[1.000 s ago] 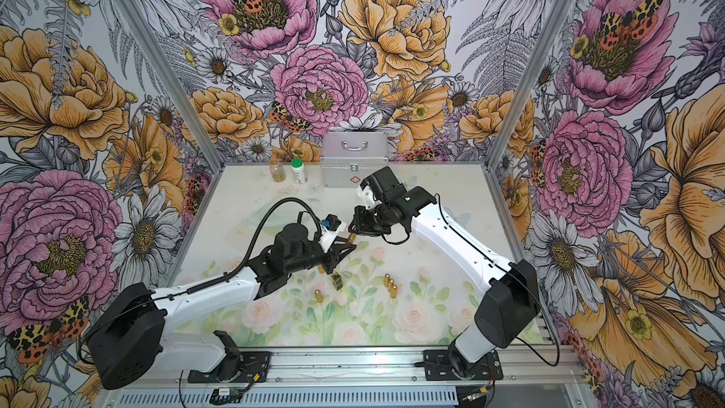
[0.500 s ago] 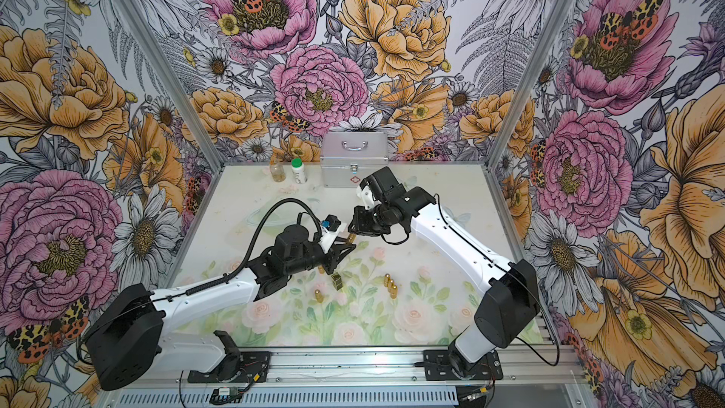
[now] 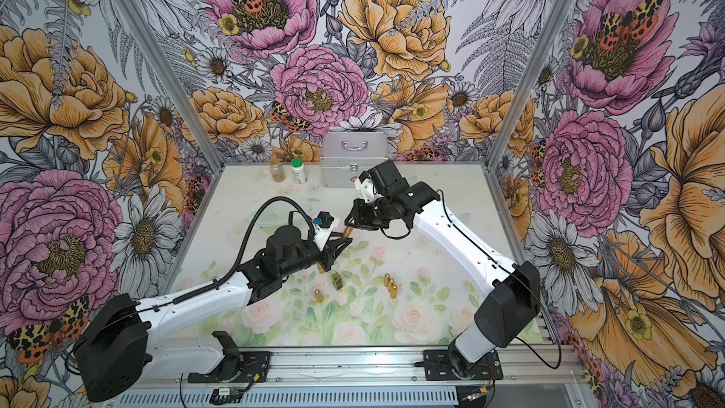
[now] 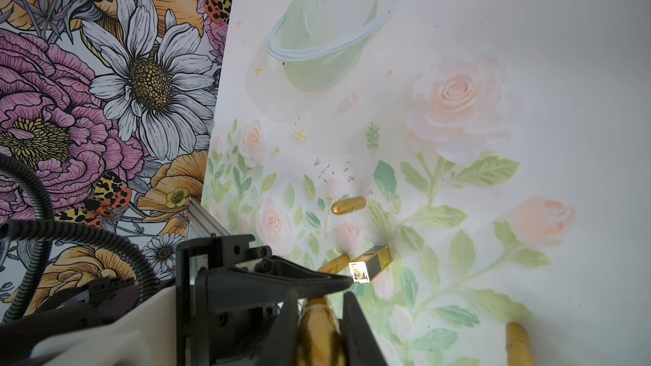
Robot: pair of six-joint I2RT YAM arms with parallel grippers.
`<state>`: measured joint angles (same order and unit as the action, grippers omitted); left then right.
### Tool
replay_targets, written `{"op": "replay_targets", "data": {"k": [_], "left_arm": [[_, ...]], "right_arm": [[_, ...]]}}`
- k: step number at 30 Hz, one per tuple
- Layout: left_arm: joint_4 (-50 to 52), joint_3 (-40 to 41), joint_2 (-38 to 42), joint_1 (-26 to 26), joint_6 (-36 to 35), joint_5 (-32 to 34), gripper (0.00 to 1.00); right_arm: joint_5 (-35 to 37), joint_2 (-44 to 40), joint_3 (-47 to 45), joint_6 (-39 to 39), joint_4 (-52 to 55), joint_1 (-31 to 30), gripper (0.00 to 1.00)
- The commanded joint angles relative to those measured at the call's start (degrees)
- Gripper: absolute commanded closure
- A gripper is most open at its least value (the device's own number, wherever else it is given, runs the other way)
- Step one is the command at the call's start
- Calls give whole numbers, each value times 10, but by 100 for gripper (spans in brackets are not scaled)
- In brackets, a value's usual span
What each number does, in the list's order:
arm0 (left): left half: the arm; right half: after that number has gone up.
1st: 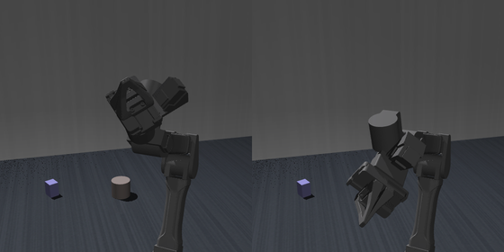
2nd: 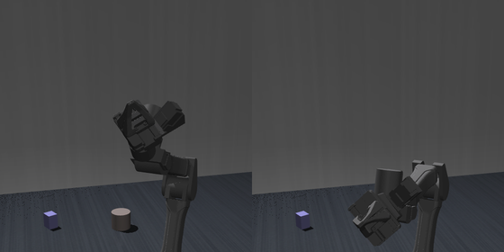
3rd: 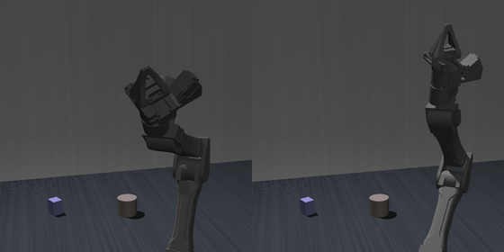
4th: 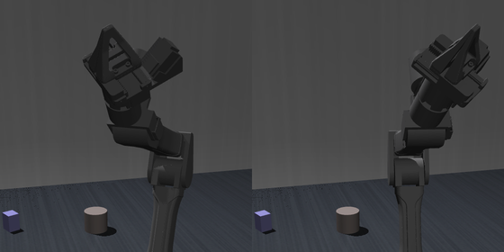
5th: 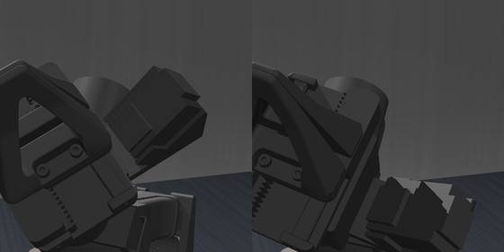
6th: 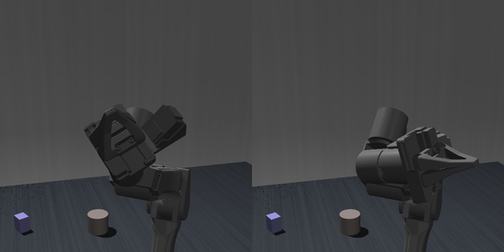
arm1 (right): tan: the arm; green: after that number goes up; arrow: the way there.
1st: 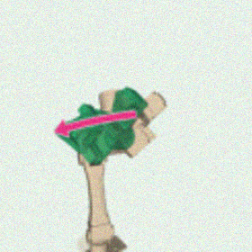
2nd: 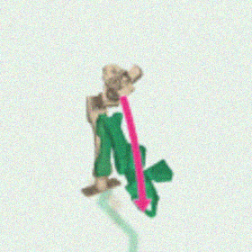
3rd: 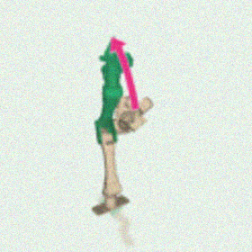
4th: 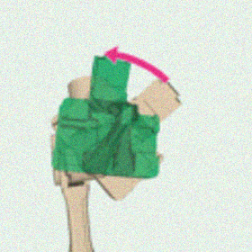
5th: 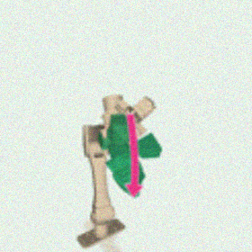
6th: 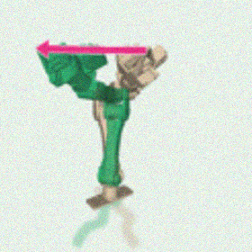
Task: Open the lipstick cap
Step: Open the cover of the lipstick, then place the cover at the center of the board.
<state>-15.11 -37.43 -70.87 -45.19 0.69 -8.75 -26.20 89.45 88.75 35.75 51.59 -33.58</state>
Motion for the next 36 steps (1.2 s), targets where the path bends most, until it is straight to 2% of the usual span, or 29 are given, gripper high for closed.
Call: {"op": "replay_targets", "data": {"k": [1, 11, 17, 22, 27, 36], "left_arm": [[54, 17, 7, 16, 4, 18, 100], [54, 5, 1, 16, 8, 12, 100], [44, 7, 27, 37, 28, 21, 100], [32, 35, 58, 69, 55, 19, 100], [33, 49, 67, 86, 61, 19, 100], [28, 53, 60, 99, 64, 15, 100]], "right_arm": [[30, -21, 32, 6, -5, 25, 86], [27, -19, 41, 12, -6, 28, 88], [138, 11, 40, -15, -7, 34, 88], [260, 73, 56, -40, -15, 24, 88], [294, 132, 45, -43, -66, 12, 89], [303, 252, 49, -42, -119, 11, 89]]}}
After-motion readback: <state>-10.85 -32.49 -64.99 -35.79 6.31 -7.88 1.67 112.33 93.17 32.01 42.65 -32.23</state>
